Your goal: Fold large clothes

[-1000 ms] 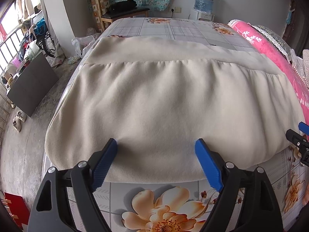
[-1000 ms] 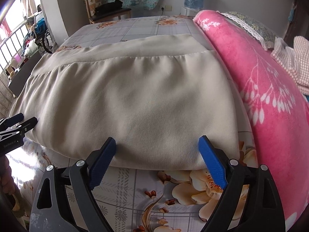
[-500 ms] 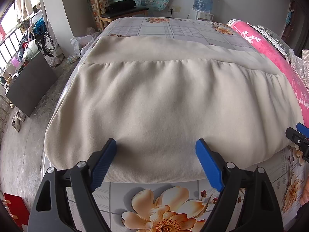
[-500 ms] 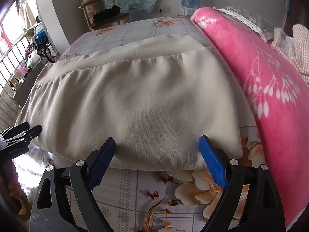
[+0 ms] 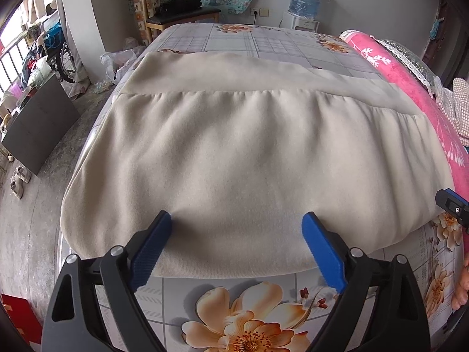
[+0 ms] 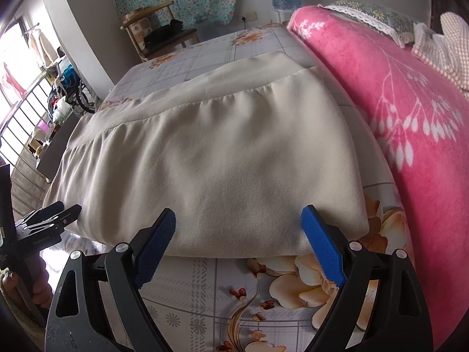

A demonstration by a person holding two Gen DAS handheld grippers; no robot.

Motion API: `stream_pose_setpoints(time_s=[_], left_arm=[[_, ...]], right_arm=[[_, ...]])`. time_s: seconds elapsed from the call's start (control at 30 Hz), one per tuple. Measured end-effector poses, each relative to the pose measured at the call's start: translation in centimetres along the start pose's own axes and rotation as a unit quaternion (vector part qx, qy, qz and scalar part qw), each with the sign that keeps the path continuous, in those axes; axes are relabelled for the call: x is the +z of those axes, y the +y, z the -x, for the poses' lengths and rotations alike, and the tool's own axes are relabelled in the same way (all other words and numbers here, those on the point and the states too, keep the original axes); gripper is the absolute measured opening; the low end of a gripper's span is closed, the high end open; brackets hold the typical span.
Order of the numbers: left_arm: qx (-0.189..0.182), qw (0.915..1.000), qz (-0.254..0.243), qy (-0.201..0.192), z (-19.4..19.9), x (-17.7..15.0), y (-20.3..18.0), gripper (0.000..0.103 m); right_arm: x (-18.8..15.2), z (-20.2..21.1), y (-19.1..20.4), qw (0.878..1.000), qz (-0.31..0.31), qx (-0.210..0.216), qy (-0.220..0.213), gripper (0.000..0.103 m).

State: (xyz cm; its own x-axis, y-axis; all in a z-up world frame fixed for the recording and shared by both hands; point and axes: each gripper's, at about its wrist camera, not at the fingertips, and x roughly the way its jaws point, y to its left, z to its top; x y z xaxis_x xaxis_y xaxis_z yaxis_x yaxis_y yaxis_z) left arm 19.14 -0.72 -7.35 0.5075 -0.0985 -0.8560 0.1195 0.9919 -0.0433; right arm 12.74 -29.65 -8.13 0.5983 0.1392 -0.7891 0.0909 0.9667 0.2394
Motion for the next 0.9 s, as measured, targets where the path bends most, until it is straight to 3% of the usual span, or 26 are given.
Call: stream_pose_setpoints(time_s=[0.13, 0.57, 0.9], left_arm=[[-0.022, 0.9997, 0.006, 0.007, -0.1, 0.3, 0.2, 0.097], [-0.006, 1.0, 0.004, 0.002, -0.3, 0.1, -0.3, 0.097], [-0.003, 1.0, 0.004, 0.008, -0.1, 0.1, -0.4, 0.097]], right_arm=[[-0.2, 0.6, -0.3, 1.0, -0.009, 0.008, -0.002, 0.084], [-1.3, 2.2, 0.1, 1.0, 0.008, -0.004, -0.003, 0.084], [-1.9, 5.6, 1.6, 0.998, 0.042, -0.029, -0.04, 0.089]])
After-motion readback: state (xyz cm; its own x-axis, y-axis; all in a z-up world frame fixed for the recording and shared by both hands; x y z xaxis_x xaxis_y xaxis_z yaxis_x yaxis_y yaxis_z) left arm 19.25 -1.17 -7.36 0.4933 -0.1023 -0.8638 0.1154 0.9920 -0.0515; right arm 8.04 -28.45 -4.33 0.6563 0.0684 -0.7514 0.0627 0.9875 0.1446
